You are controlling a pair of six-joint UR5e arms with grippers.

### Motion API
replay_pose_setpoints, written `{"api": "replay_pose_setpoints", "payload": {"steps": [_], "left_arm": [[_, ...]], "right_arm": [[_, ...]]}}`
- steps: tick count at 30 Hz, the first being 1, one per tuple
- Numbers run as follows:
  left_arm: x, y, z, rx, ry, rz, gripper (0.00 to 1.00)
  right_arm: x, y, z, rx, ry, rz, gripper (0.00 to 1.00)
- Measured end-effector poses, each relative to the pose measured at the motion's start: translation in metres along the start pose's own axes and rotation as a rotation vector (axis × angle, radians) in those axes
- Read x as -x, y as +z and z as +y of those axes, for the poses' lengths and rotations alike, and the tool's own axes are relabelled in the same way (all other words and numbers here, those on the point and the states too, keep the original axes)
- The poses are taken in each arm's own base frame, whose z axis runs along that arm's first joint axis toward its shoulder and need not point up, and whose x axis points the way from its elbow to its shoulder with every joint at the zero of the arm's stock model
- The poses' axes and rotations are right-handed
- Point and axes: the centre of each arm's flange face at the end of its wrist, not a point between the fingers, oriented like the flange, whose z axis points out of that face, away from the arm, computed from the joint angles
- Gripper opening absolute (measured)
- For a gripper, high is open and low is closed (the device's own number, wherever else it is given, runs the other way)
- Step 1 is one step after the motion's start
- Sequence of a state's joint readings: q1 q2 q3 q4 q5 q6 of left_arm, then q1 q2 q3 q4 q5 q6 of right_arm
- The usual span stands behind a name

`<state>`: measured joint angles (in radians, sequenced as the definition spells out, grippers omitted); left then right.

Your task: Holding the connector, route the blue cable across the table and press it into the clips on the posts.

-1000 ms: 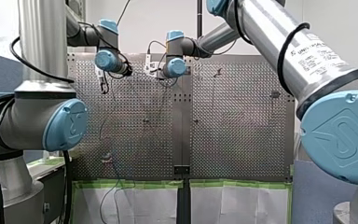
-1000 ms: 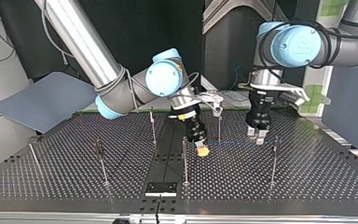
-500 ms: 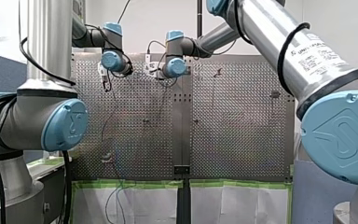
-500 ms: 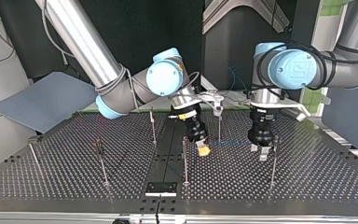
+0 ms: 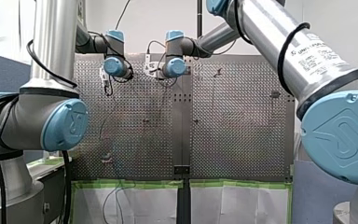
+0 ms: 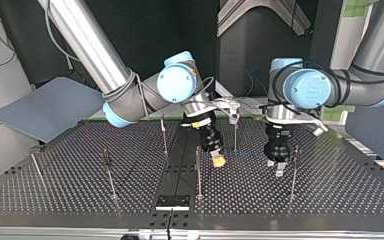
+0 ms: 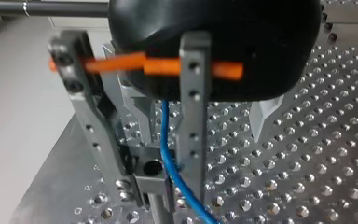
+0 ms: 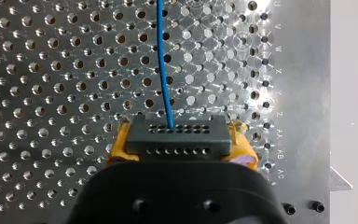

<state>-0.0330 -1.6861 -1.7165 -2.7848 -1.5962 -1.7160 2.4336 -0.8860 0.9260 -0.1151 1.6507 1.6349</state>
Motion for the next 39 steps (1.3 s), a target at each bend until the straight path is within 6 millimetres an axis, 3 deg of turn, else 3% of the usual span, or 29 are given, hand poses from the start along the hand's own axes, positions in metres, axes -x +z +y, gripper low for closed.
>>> {"api": "replay_pose_setpoints", "payload": {"steps": [3,4,5,6,7,9,10,11,12,21,27,39], "left_arm": [[-0.001,0.000,-0.001,-0.001,0.003,0.003,1.00],[-0.001,0.000,-0.002,-0.001,0.003,0.005,0.91],[-0.001,0.000,-0.002,-0.001,0.003,0.007,0.91],[-0.001,0.000,-0.002,-0.001,0.004,0.009,0.78],[-0.002,-0.001,-0.003,-0.001,0.005,0.011,0.55],[-0.002,-0.001,-0.003,0.000,0.007,0.015,0.55],[-0.002,-0.002,-0.004,0.002,0.009,0.016,0.20],[-0.002,-0.002,-0.004,0.005,0.011,0.017,0.20],[-0.002,-0.002,-0.004,0.010,0.013,0.018,0.00],[-0.005,-0.006,0.001,0.077,0.020,0.033,0.00],[-0.024,-0.021,0.004,0.124,0.050,0.099,0.00],[-0.063,-0.044,0.006,0.126,0.065,0.129,0.00]], "right_arm": [[0.000,0.000,0.000,0.000,0.000,-0.001,0.00],[0.000,0.000,0.000,0.000,0.000,0.000,0.00],[0.000,0.000,0.000,0.000,0.001,0.000,0.00],[0.000,0.000,0.000,0.001,0.001,0.000,0.00],[0.000,0.000,0.001,0.001,0.001,-0.001,0.00],[0.000,0.000,0.001,0.001,0.002,-0.001,0.00],[0.001,0.000,0.001,0.001,0.002,-0.001,0.00],[0.000,0.000,0.001,0.001,0.002,-0.001,0.00],[0.001,0.000,0.001,0.001,0.003,-0.001,0.00],[0.002,-0.001,0.001,0.003,0.005,-0.009,0.00],[0.005,-0.003,-0.001,0.003,0.007,-0.021,0.00],[0.044,-0.016,0.005,0.015,-0.002,-0.103,0.00]]}}
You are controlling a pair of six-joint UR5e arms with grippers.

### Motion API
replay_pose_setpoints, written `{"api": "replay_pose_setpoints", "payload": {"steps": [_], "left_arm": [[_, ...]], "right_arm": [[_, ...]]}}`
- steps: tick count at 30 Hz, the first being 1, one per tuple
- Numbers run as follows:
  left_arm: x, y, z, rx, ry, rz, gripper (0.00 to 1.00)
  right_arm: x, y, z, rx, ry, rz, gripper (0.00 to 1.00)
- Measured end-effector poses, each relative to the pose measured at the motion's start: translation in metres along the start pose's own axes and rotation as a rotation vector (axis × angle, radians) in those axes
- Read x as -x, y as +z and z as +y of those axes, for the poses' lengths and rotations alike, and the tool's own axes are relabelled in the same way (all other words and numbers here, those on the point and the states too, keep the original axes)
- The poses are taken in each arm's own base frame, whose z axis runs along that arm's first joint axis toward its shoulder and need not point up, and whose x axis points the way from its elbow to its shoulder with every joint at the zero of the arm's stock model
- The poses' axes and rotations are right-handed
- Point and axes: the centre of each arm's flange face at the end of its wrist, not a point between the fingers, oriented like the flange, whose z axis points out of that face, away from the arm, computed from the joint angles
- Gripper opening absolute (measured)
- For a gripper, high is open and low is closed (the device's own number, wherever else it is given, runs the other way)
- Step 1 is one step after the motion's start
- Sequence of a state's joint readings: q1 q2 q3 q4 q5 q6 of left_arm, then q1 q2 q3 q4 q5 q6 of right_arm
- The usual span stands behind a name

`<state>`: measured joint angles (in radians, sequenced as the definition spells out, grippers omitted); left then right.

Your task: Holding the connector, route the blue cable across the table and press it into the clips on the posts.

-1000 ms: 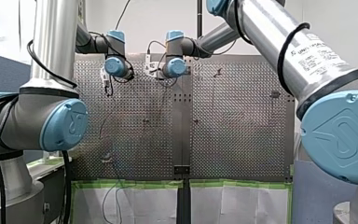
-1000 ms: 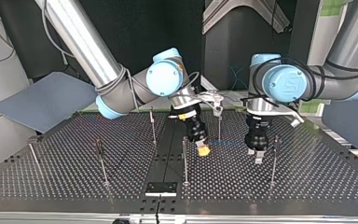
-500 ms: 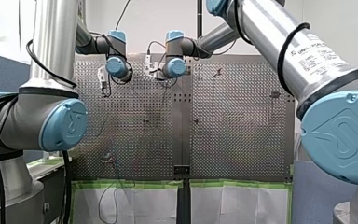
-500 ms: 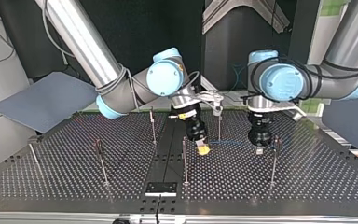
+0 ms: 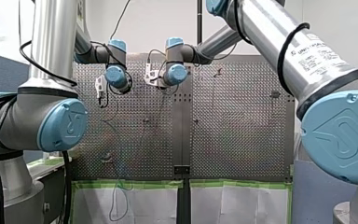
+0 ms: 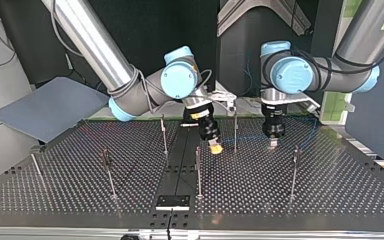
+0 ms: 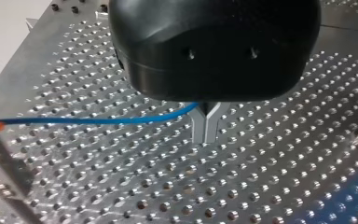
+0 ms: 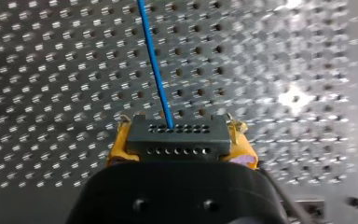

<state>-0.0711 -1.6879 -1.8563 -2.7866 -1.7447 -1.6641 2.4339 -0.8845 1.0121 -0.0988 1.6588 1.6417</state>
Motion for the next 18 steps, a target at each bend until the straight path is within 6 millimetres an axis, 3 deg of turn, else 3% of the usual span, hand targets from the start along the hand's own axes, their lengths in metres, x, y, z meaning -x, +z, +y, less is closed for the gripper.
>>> {"api": "replay_pose_setpoints", "payload": {"steps": [18], "left_arm": [[-0.062,-0.026,0.005,-0.006,-0.047,0.028,0.00]], "right_arm": [[0.073,-0.024,0.021,0.032,-0.027,-0.151,0.00]]}}
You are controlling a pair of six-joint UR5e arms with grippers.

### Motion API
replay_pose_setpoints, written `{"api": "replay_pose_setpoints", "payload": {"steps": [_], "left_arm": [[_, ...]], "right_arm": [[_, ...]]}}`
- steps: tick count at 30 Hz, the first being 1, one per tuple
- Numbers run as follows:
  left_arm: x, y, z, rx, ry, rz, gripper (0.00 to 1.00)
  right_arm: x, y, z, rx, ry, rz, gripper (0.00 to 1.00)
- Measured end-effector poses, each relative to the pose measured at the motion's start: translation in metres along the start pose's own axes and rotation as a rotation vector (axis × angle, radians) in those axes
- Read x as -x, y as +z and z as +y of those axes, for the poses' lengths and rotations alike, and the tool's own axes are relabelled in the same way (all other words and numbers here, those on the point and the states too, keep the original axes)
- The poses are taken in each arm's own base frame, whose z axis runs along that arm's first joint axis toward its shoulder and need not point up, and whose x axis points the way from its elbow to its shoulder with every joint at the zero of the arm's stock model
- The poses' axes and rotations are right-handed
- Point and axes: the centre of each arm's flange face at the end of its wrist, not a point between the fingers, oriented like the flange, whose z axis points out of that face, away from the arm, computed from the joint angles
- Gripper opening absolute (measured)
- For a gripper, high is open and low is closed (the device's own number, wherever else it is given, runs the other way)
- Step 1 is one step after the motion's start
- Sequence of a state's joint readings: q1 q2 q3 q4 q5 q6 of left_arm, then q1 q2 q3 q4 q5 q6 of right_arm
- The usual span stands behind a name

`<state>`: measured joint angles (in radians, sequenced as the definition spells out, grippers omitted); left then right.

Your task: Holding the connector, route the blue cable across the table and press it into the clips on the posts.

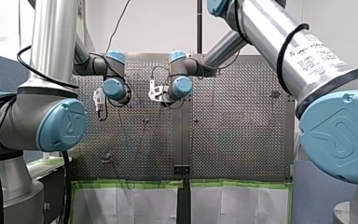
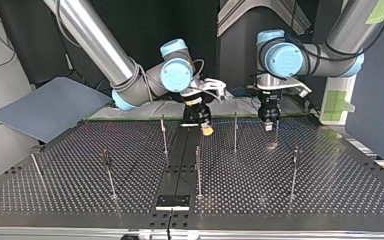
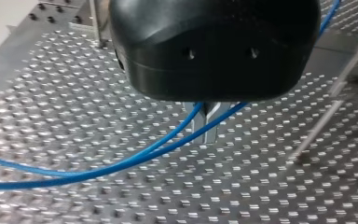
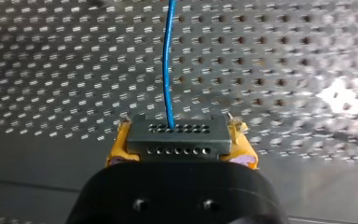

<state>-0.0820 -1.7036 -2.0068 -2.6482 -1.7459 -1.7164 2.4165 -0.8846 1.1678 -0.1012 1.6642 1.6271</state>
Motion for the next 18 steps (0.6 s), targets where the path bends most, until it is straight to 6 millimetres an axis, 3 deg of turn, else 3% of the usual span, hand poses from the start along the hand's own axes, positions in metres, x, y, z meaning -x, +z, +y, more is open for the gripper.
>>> {"api": "replay_pose_setpoints", "payload": {"steps": [9,18], "left_arm": [[-0.056,-0.015,0.006,0.005,0.003,0.100,0.00],[-0.064,-0.017,0.006,-0.009,-0.015,0.093,0.00]], "right_arm": [[0.033,-0.010,0.005,0.009,-0.009,-0.064,0.00],[0.042,-0.013,0.006,0.010,-0.011,-0.080,0.00]]}}
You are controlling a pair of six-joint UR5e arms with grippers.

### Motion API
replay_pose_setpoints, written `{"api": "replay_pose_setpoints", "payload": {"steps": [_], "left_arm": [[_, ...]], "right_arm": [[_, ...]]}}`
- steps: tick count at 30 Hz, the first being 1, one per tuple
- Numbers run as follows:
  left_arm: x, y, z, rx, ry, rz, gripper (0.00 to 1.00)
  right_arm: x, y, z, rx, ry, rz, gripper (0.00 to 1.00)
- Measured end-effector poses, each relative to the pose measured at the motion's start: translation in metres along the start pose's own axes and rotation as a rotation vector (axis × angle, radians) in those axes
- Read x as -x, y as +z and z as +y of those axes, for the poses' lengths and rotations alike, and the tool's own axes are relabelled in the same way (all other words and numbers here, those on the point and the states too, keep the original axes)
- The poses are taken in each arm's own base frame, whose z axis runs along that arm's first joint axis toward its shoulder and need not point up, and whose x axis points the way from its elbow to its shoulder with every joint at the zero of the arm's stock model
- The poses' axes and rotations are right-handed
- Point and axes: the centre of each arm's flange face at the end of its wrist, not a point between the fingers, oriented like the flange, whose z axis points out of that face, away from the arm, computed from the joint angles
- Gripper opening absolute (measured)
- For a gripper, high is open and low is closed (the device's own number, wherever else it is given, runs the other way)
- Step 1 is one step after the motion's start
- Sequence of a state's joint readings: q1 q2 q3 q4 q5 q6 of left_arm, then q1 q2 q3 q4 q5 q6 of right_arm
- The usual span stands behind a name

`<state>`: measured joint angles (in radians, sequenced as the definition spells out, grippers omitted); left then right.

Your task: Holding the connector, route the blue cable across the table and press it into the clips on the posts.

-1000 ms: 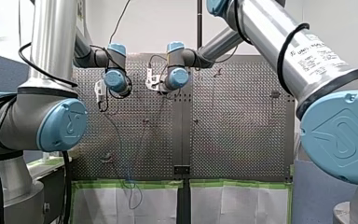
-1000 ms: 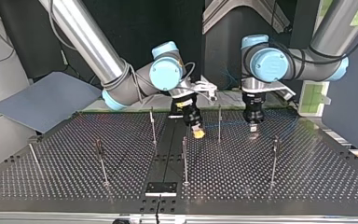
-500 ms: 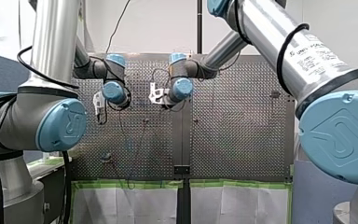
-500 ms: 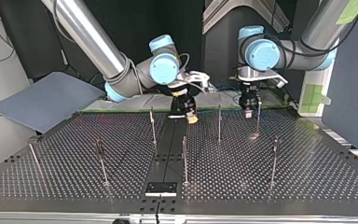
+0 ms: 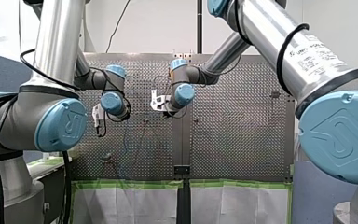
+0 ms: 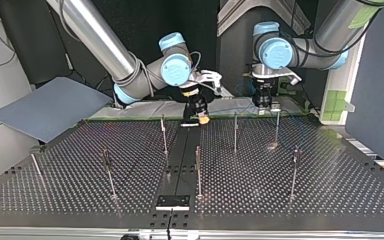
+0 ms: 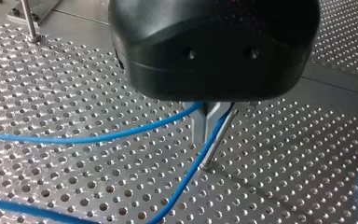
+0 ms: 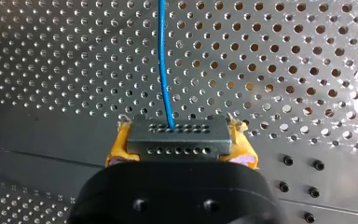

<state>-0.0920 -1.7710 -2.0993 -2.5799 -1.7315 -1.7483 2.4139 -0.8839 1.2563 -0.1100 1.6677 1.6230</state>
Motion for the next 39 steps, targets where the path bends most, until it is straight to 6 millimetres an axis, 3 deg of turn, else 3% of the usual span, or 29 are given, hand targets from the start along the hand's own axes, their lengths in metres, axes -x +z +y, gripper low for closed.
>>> {"api": "replay_pose_setpoints", "payload": {"steps": [11,20,31,39], "left_arm": [[0.006,0.011,0.004,-0.020,-0.014,-0.033,0.00],[-0.023,0.012,0.004,-0.012,0.006,0.034,0.00],[-0.026,0.016,-0.003,-0.072,-0.015,0.015,0.00],[-0.038,0.031,-0.002,-0.079,-0.025,0.008,0.00]], "right_arm": [[0.015,-0.002,0.001,-0.001,0.000,-0.001,0.00],[0.016,0.000,0.002,-0.002,0.005,0.005,0.00],[0.027,0.000,0.008,0.002,0.012,-0.008,0.00],[0.024,0.008,0.020,0.013,0.040,0.030,0.00]]}}
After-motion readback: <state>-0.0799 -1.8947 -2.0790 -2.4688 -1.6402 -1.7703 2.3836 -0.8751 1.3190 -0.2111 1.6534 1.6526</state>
